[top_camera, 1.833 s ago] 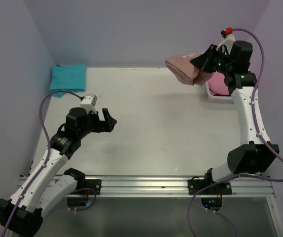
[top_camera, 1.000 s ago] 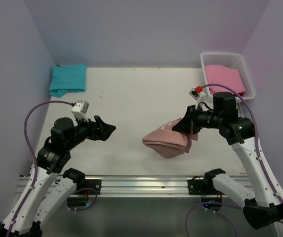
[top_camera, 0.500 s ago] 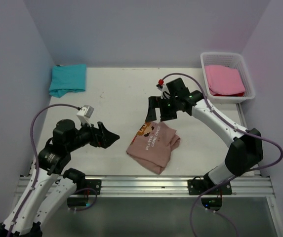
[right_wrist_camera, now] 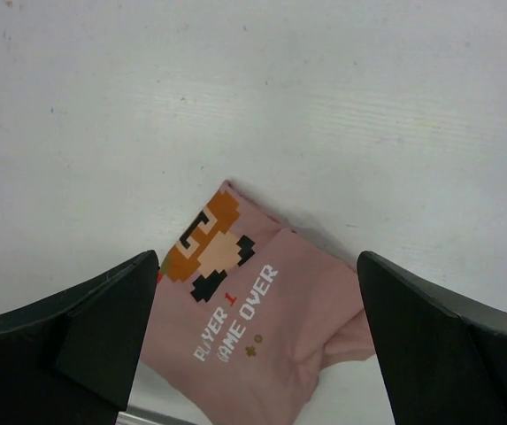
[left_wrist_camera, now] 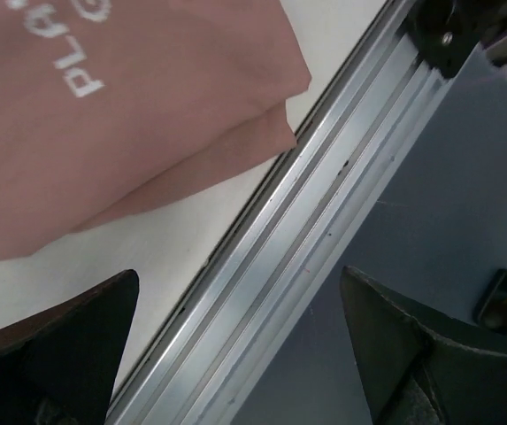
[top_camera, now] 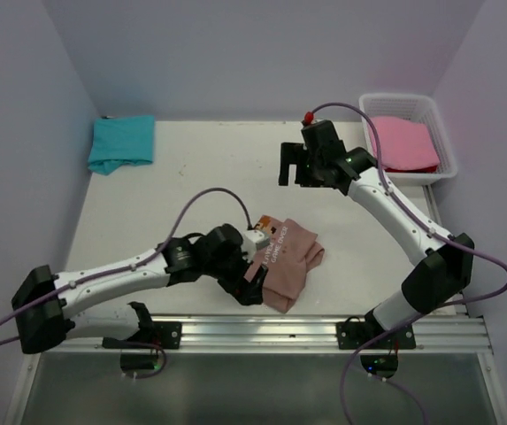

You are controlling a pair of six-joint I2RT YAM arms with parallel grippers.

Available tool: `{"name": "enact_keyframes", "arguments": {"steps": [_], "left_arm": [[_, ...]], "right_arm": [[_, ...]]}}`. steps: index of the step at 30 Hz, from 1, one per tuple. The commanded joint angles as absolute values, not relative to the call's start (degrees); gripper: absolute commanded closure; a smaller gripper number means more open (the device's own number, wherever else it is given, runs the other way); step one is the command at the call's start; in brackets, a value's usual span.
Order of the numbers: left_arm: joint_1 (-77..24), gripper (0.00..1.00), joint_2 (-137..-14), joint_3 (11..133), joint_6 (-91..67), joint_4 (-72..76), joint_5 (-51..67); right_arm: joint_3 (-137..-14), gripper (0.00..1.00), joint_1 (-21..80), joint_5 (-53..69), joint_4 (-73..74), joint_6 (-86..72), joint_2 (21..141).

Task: Fold and stack the t-shirts
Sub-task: Flatten out the tshirt

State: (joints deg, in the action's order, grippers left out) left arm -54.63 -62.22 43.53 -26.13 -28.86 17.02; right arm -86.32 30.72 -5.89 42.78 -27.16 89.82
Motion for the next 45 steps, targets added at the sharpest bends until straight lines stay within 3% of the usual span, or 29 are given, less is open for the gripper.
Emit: {"name": "enact_keyframes", "arguments": {"steps": [1, 9, 20, 30, 38, 40, 41, 42, 43, 44, 45], "left_arm": [[-65.8, 0.01, -70.2, 49.4, -24.1, -27.5, 5.6], [-77.2, 0.05, -81.7, 51.1, -34.7, -23.6, -5.8], [-79.6, 0.06, -93.5, 58.6, -44.9, -21.7, -19.9], [-79.6, 0.10, -102.2, 64.3, -48.8, -20.8, -18.9], [-81.4, 0.16, -100.5, 63.1, -54.0, -24.3, -19.2], [-81.4, 0.27, -101.7, 62.2, -54.4, -23.9, -18.6], [-81.4, 0.37, -102.0, 61.8, -54.4, -23.5, -18.0], [-81.5, 0.53, -101.8, 61.1, -54.6, -22.4, -17.7], [-81.6, 0.91, -101.6, 60.6, -55.2, -22.4, -18.1], [-81.7, 1.00, -101.0, 60.4, -55.5, -22.8, -18.5], [-81.7, 1.00, -100.6, 59.9, -56.0, -22.9, -19.4]], "right_arm": [[-89.5, 0.01, 30.6, -14.5, 46.7, -26.8, 85.5], [-87.9, 0.01, 29.1, -14.5, 47.6, -25.9, 81.9], [-85.8, 0.01, 28.9, -13.8, 47.6, -25.3, 79.4], [-83.5, 0.01, 26.9, -12.3, 47.6, -24.3, 77.3], [-79.9, 0.01, 22.4, -8.8, 46.4, -24.1, 75.0], [-79.1, 0.01, 22.2, -8.2, 46.2, -24.4, 74.5], [-78.9, 0.01, 22.1, -8.2, 46.2, -24.4, 74.4], [-78.5, 0.01, 22.1, -8.3, 46.1, -24.4, 74.1], [-78.2, 0.01, 21.7, -8.2, 46.1, -24.4, 74.1], [-78.0, 0.02, 21.6, -8.1, 46.1, -24.4, 73.8], [-77.8, 0.02, 21.4, -8.0, 46.0, -24.4, 73.6]]}}
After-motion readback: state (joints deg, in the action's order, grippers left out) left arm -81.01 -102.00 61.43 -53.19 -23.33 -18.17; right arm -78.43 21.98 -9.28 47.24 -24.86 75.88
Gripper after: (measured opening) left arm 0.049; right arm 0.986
